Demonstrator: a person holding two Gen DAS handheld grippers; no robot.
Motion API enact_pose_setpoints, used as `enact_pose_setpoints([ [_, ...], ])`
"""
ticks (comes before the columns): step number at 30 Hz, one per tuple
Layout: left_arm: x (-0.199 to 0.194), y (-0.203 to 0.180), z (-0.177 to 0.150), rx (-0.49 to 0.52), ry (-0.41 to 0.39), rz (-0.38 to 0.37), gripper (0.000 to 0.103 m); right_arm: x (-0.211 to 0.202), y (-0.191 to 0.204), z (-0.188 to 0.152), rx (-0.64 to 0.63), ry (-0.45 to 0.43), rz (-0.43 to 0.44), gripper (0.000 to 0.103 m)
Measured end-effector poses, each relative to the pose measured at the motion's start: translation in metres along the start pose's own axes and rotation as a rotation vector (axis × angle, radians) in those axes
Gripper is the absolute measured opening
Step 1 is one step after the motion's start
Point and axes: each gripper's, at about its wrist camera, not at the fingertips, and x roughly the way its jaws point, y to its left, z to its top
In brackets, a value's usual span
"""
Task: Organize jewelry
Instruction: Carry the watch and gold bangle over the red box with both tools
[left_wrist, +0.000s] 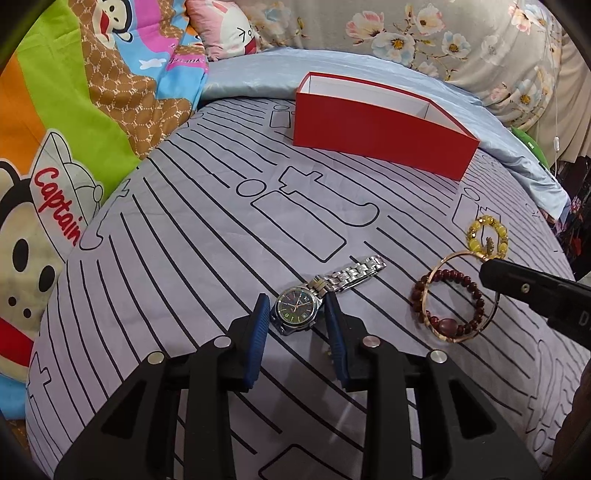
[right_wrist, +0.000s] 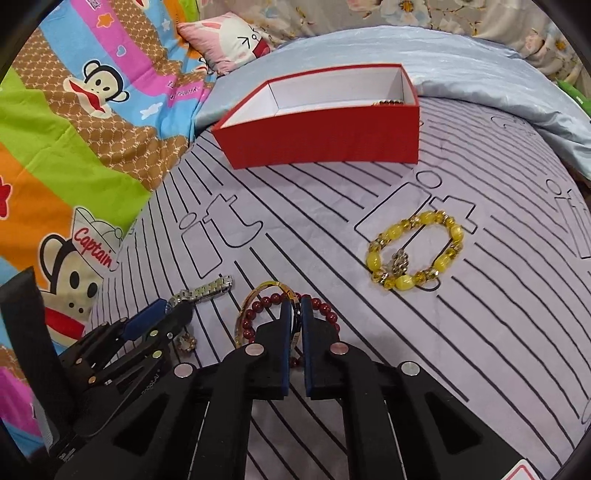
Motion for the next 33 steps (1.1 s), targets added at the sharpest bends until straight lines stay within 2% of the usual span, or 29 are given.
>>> enact_pose_setpoints([
  [3, -0.005, -0.001, 0.005, -0.021, 0.009, -0.031, 0.029, -0.012, -0.003, 0.002, 0.000, -0.029, -0.007, 0.005],
  [10, -0.030, -0.016, 0.026, 0.010, -0.023, -0.075, 0.029, -0.031, -0.016, 0.010, 0.030, -0.068, -0.003, 0.004],
  [18, -0.050, -0.034, 0.077, 0.048, -0.092, -0.114, 0.029, -0.047, -0.030, 0.038, 0.033, -0.125, -0.005, 0.004],
  [26, -0.049, -0.048, 0.151, 0.071, -0.171, -0.145, 0.029, -0.052, -0.039, 0.109, 0.021, -0.206, 0.007, 0.004],
  [33, -0.013, -0.059, 0.209, 0.088, -0.197, -0.142, 0.029, -0.026, -0.045, 0.176, 0.046, -0.231, 0.031, 0.004],
])
